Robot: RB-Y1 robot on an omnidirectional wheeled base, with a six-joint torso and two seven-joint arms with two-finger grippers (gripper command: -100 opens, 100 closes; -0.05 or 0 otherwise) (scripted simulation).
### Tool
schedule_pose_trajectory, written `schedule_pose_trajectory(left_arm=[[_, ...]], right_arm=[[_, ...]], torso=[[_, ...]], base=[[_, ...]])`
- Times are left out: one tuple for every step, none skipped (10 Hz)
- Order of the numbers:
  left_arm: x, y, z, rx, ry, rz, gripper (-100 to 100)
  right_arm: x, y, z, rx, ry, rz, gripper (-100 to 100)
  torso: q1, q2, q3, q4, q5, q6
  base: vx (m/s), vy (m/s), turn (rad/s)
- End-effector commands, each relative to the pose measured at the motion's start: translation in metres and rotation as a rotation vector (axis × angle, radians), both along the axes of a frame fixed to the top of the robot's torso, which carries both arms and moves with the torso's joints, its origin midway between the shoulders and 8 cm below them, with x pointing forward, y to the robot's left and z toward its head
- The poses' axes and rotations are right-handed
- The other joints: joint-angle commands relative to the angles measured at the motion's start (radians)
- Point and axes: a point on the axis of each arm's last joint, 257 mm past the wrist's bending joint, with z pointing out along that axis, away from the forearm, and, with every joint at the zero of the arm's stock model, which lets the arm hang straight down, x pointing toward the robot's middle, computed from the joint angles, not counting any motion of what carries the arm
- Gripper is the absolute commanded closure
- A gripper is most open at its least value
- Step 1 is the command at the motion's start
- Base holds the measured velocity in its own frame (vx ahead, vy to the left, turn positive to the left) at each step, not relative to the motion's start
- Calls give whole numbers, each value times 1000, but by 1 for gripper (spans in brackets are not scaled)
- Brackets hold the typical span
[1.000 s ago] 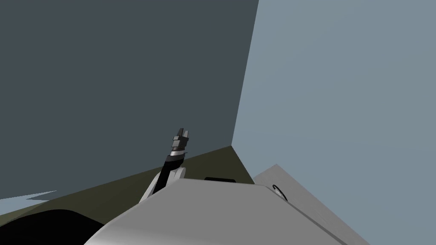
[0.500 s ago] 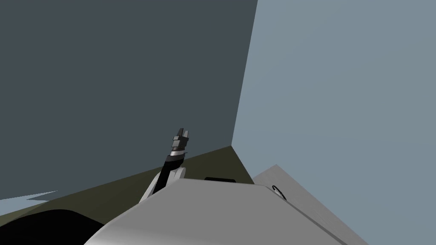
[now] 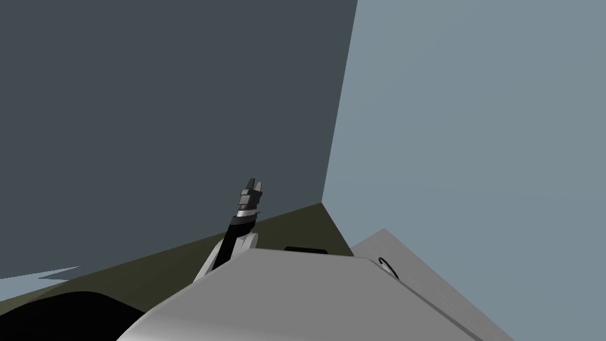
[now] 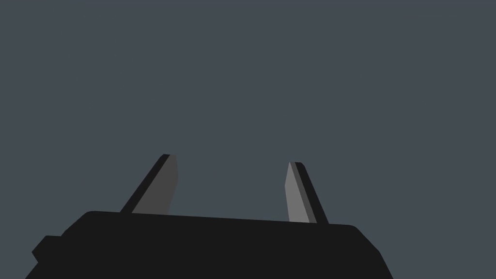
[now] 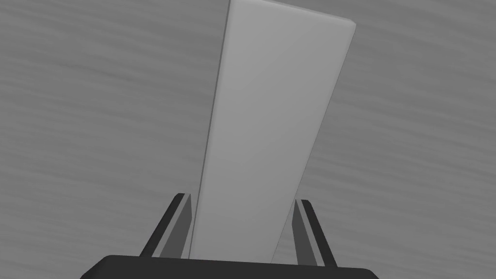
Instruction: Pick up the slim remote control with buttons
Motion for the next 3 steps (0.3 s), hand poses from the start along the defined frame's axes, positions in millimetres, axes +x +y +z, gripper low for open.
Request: schedule_pose_trajectory(left_arm=[[0,0,0,0,0,0,0],[0,0,0,0,0,0,0],[0,0,0,0,0,0,0]], right_arm=[[5,-6,9,4,0,1,100],[3,-5,7,1,0,1,100],[3,-5,7,3,0,1,0]], torso=[[0,0,0,0,0,0],[2,1,0,0,0,0],[1,0,0,0,0,1]], base=[[-22,57,-17],[-9,25,-3],[0,0,0]])
